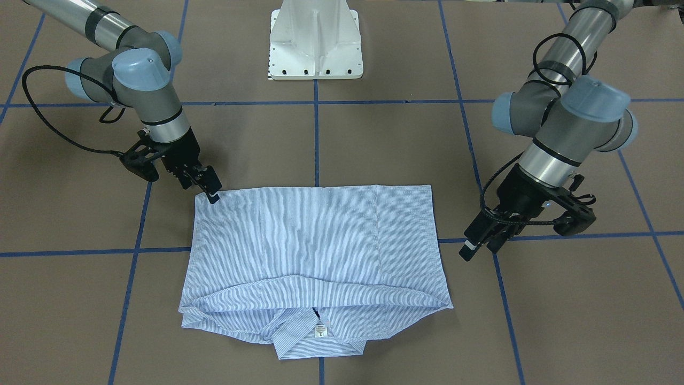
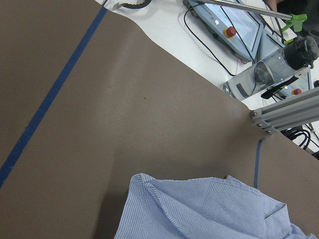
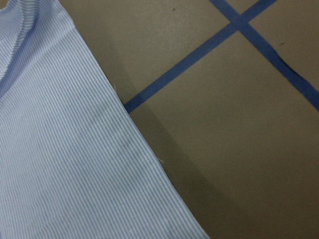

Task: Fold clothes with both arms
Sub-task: 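Release the hem and withdraw both grippers from the folded shirt, then grasp the shirt's side corner nearest the robot with the right gripper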

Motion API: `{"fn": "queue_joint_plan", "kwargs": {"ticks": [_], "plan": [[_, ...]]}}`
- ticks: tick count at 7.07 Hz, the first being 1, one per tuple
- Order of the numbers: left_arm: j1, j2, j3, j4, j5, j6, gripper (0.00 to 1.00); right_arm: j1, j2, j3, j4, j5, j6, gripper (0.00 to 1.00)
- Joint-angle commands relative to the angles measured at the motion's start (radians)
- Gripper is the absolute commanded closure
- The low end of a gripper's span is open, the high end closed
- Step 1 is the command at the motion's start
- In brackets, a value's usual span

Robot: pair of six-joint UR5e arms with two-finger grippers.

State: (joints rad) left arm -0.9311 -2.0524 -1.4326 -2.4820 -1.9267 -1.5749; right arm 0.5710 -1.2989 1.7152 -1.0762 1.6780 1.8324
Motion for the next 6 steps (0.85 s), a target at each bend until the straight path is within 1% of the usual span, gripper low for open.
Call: {"fn": "queue_joint_plan", "kwargs": {"ticks": [1,2,3,4,6], "plan": [[0.0,0.009,0.0,0.0,0.0,0.001,0.0,-0.006,0.009,-0.038,0.015,-0.001,0.001,0.24],[0.002,0.012,0.001,0.0,0.002,0.001,0.0,-0.007,0.016,-0.048,0.015,-0.001,0.002,0.44],[0.002,0.018,0.001,0.0,0.0,0.001,0.0,-0.005,0.015,-0.045,0.015,0.005,-0.002,0.99],[0.002,0.018,0.001,0.0,0.0,0.001,0.0,-0.005,0.013,-0.039,0.016,0.008,-0.002,1.0],[0.003,0.018,0.0,0.0,0.0,0.001,0.0,-0.002,-0.002,0.003,0.015,0.011,-0.002,1.0]]}}
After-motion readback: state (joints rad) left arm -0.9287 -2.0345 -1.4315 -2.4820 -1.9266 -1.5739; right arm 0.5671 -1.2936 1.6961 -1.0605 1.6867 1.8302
